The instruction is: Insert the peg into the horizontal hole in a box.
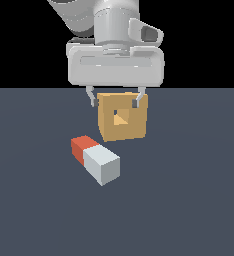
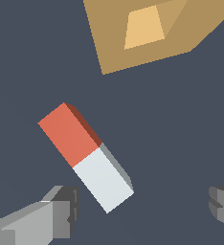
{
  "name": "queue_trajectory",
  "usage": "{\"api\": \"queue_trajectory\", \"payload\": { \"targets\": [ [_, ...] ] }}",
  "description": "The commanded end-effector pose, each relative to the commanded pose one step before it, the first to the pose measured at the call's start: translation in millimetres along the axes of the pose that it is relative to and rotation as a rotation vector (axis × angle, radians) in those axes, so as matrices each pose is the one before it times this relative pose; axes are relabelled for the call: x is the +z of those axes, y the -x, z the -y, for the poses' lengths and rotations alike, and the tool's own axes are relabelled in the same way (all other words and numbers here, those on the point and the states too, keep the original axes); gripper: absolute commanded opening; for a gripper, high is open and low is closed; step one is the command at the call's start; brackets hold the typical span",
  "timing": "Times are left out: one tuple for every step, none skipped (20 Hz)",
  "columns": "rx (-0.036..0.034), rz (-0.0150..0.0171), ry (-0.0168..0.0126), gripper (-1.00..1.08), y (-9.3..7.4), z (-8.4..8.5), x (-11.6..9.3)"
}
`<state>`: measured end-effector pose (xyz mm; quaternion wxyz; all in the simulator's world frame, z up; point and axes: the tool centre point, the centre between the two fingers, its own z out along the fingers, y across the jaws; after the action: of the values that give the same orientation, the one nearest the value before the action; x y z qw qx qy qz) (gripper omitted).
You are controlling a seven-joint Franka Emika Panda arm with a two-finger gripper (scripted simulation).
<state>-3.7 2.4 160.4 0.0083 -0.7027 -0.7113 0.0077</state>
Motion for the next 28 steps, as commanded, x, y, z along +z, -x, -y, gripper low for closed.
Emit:
{"api": "queue_trajectory", "payload": {
  "targets": [
    [0.00000, 0.00000, 0.00000, 1.00, 0.01, -0.01, 0.01],
    [-0.00069, 0.00002, 0.00005, 1.00, 0.00, 0.05, 0.07],
    [-0.00195, 0.00002, 0.00006, 1.00, 0.09, 0.13, 0.25],
    [-0.00324, 0.00004, 0.00010, 1.00, 0.15, 0.23, 0.42],
    [-0.00453, 0.00005, 0.00015, 1.00, 0.22, 0.31, 0.58],
    [-0.00586, 0.00007, 0.00019, 1.00, 0.26, 0.40, 0.75],
    [-0.00714, 0.00008, 0.00023, 1.00, 0.32, 0.49, 0.91],
    [-0.00842, 0.00010, 0.00027, 1.00, 0.38, 0.58, 1.08],
    [-0.00971, 0.00011, 0.00031, 1.00, 0.44, 0.67, 1.24],
    [-0.01102, 0.00013, 0.00036, 1.00, 0.49, 0.76, 1.41],
    [-0.01228, 0.00014, 0.00040, 1.00, 0.56, 0.84, 1.57],
    [-0.01356, 0.00015, 0.00044, 1.00, 0.62, 0.93, 1.74],
    [-0.01483, 0.00017, 0.00048, 1.00, 0.68, 1.02, 1.90],
    [-0.01610, 0.00018, 0.00052, 1.00, 0.74, 1.10, 2.06],
    [-0.01736, 0.00020, 0.00057, 1.00, 0.80, 1.18, 2.23],
    [-0.01863, 0.00021, 0.00061, 1.00, 0.86, 1.27, 2.39],
    [-0.01987, 0.00022, 0.00065, 1.00, 0.93, 1.35, 2.55],
    [-0.02113, 0.00024, 0.00069, 1.00, 0.99, 1.43, 2.71],
    [-0.02237, 0.00025, 0.00074, 1.00, 1.06, 1.51, 2.88],
    [-0.02363, 0.00026, 0.00078, 1.00, 1.12, 1.59, 3.04],
    [-0.02472, 0.00028, 0.00082, 1.00, 1.18, 1.66, 3.18],
    [-0.02489, 0.00028, 0.00083, 1.00, 1.20, 1.67, 3.21],
    [-0.02487, 0.00028, 0.00083, 1.00, 1.20, 1.66, 3.21],
    [-0.02485, 0.00028, 0.00083, 1.00, 1.21, 1.65, 3.21],
    [-0.02483, 0.00028, 0.00083, 1.00, 1.22, 1.65, 3.21],
    [-0.02483, 0.00028, 0.00083, 1.00, 1.23, 1.64, 3.22],
    [-0.02482, 0.00028, 0.00083, 1.00, 1.24, 1.63, 3.22],
    [-0.02465, 0.00029, 0.00083, 1.00, 1.24, 1.61, 3.20]
  ]
}}
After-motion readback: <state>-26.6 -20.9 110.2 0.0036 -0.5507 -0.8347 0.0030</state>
